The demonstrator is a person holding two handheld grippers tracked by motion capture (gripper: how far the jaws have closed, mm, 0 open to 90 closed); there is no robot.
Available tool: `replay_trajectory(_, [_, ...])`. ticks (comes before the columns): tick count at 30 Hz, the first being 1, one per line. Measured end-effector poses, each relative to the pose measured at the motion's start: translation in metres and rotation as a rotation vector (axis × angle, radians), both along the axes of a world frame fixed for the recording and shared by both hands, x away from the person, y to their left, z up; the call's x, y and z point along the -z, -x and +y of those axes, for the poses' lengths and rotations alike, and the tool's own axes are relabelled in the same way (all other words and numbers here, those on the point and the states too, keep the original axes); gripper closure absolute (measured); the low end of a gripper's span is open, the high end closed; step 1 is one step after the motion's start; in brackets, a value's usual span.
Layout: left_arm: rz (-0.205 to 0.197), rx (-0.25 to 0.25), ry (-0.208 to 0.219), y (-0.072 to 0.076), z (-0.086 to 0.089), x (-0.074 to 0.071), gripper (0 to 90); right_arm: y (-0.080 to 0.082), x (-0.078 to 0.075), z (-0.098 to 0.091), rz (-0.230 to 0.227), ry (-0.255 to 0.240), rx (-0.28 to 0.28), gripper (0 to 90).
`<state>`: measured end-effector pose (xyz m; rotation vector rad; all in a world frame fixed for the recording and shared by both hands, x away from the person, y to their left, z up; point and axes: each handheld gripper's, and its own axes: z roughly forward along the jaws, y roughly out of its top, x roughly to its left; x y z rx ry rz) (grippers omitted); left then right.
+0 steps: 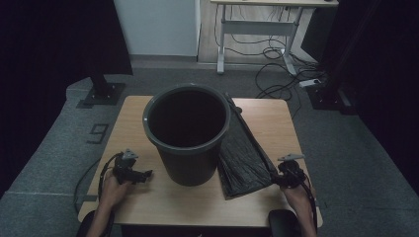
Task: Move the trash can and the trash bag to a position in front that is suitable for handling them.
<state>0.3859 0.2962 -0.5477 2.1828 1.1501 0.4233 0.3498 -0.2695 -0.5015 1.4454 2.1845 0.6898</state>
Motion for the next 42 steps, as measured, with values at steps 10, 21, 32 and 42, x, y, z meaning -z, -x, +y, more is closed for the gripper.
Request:
replay_trajectory(10, [0.000,0.000,0.000,0.000,0.000,0.000,0.0,-0.060,0.026,0.009,0.091,-0.073,-0.069,81.9])
replay_trajectory(21, [-0.001,-0.001,0.000,0.000,-0.001,0.000,0.0,0.021,0.027,0.038,0.098,-0.082,-0.161,79.9])
replay_trajectory(32, [-0.001,-0.004,0.000,0.000,-0.002,0.000,0.0,-0.038,0.003,0.032,0.030,-0.105,-0.050,42.8])
replay_trajectory(42, [-0.001,-0.004,0.000,0.000,-0.002,0.000,0.0,-0.092,0.031,0.033,0.053,-0.108,-0.012,85.1])
